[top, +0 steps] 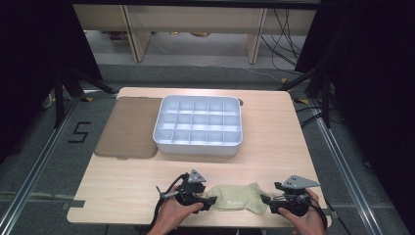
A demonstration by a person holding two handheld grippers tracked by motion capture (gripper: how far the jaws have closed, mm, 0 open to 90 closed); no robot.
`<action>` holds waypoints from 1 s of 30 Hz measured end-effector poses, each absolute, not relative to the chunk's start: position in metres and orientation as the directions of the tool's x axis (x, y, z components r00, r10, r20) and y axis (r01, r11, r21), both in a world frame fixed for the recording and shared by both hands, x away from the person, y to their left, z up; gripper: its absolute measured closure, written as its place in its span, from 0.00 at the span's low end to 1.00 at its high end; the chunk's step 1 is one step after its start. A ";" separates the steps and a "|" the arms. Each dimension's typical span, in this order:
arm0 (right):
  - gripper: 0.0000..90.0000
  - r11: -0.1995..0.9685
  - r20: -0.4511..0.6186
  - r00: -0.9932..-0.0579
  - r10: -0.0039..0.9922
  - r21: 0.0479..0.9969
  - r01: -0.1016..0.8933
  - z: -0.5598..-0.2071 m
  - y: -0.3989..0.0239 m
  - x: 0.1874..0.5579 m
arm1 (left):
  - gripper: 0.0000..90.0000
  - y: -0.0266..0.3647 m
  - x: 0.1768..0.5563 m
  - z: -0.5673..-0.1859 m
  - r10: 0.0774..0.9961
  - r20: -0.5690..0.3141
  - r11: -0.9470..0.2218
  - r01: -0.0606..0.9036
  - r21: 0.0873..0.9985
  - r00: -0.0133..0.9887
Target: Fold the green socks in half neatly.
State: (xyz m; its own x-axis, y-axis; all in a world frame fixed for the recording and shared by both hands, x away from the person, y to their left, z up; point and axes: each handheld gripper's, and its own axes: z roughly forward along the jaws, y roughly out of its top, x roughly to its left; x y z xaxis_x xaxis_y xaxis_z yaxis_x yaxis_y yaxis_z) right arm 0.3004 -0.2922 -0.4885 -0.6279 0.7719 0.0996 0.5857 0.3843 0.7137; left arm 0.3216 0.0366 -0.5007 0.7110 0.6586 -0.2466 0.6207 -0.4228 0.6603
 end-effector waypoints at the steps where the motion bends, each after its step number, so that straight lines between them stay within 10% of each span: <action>1: 0.31 0.382 0.097 -0.625 0.775 0.716 0.585 -0.489 -0.292 0.300 | 0.46 0.034 0.321 -0.501 0.658 -0.250 -0.422 0.623 0.659 0.710; 18: 0.38 0.385 0.089 -0.638 0.765 0.731 0.564 -0.486 -0.287 0.297 | 0.90 0.031 0.313 -0.507 0.615 -0.174 -0.503 0.553 0.665 0.769; 30: 0.68 0.460 0.086 -0.714 0.695 0.710 0.533 -0.485 -0.269 0.297 | 0.92 0.041 0.312 -0.502 0.610 -0.161 -0.511 0.540 0.668 0.776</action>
State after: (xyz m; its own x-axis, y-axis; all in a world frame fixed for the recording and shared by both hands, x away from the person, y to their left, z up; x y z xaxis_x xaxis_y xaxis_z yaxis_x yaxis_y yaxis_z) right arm 0.2975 -0.2686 -0.4846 -0.7139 0.6950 0.0861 0.5332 0.4597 0.7102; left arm 0.3123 0.0407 -0.5020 0.7762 0.6095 -0.1613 0.5404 -0.5112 0.6683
